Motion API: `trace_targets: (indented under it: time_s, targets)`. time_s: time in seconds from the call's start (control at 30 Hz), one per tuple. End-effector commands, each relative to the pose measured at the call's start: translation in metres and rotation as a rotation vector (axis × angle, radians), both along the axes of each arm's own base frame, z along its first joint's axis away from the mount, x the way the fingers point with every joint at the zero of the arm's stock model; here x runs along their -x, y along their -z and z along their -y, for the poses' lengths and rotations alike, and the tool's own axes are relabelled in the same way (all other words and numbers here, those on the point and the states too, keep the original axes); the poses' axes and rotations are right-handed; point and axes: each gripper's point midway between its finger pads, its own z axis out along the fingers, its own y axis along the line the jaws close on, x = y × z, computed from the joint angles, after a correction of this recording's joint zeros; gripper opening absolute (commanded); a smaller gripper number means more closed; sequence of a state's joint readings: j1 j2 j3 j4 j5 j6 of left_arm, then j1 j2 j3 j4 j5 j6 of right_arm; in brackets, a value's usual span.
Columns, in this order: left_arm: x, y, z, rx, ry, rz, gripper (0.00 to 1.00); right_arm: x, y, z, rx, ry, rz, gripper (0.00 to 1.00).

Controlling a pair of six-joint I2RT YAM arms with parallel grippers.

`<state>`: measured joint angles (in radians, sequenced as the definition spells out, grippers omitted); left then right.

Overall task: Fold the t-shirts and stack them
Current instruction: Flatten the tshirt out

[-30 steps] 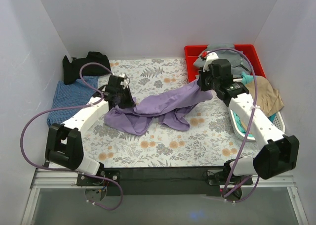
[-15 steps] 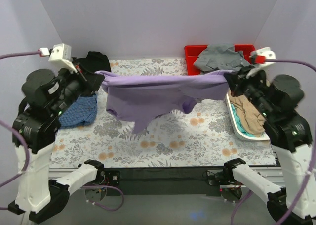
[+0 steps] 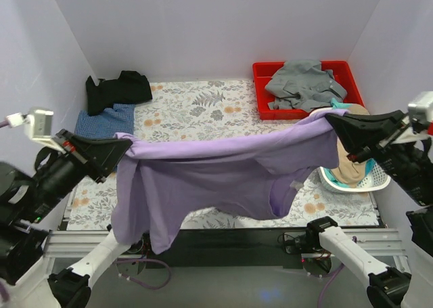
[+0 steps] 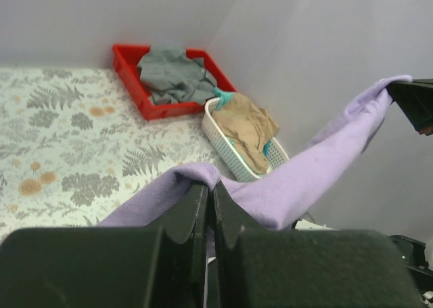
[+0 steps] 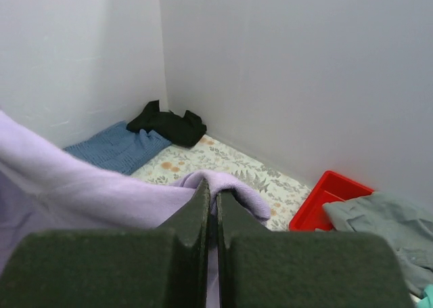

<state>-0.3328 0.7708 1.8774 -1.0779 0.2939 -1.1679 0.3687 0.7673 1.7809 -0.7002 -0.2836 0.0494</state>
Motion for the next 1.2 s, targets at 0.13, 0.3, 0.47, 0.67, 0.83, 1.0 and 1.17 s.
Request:
trace_targets:
  time_s: [0.13, 0.3, 0.47, 0.67, 0.83, 1.0, 1.17]
  targets:
    - [-0.12, 0.148, 0.038, -0.141, -0.018, -0.415, 0.0, -0.126, 0.105, -0.035, 0.099, 0.075, -0.273, 0.01]
    - [-0.192, 0.263, 0.03, -0.283, -0.188, -0.632, 0.0, -0.191, 0.204, -0.063, 0.153, 0.068, -0.482, 0.01]
    - [-0.247, 0.334, 0.01, -0.371, -0.307, -0.773, 0.0, -0.258, 0.31, -0.078, 0.245, 0.141, -0.711, 0.01]
    - [-0.298, 0.396, -0.032, -0.339, -0.395, -0.908, 0.0, -0.334, 0.358, -0.089, 0.337, 0.225, -0.776, 0.01]
    - [-0.349, 0.412, -0.051, -0.376, -0.486, -0.91, 0.47, -0.401, 0.366, -0.104, 0.345, 0.275, -0.734, 0.01]
    - [-0.379, 0.422, -0.071, -0.423, -0.569, -0.894, 0.77, -0.428, 0.349, -0.113, 0.331, 0.26, -0.652, 0.76]
    - [-0.376, 0.394, -0.086, -0.451, -0.643, -0.85, 0.78, -0.414, 0.341, -0.089, 0.377, 0.358, -0.634, 0.99]
